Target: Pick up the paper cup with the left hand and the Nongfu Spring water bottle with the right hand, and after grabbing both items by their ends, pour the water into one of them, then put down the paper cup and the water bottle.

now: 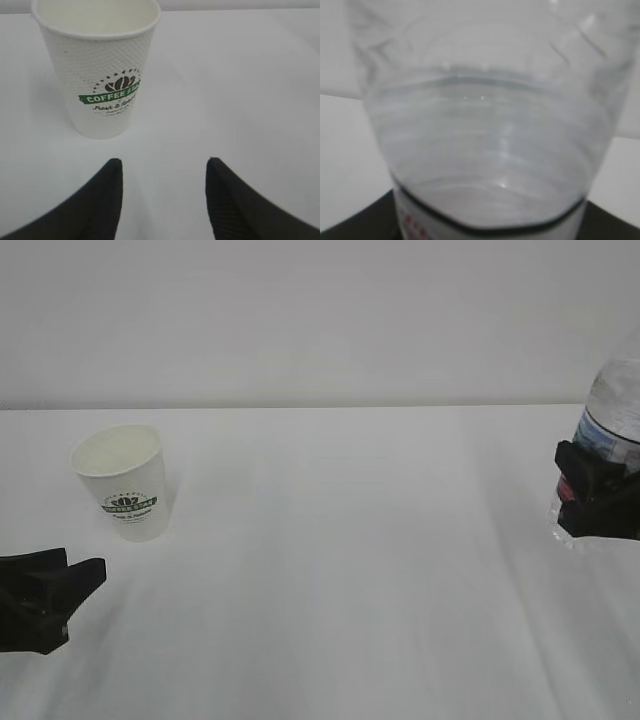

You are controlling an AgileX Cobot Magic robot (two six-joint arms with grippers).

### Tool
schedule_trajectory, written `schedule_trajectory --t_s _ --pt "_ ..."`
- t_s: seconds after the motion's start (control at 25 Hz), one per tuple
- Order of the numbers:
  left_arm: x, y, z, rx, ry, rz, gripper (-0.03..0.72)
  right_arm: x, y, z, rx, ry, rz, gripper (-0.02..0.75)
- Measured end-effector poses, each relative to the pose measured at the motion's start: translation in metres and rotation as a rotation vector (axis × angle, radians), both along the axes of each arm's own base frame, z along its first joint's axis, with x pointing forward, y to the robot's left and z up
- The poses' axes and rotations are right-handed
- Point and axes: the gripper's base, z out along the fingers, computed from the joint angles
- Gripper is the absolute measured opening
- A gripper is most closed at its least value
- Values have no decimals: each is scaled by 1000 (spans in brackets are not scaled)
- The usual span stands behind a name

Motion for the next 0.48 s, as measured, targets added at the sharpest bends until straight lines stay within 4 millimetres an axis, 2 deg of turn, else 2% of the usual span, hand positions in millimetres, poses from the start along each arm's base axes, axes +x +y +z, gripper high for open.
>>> schedule_trajectory --t_s 0.24,0.48 --pt "0 0 0 0 0 -6 390 -17 -2 1 -1 6 -4 390" --pt "0 -1 0 1 0 -12 390 -22 -3 1 2 6 -12 389"
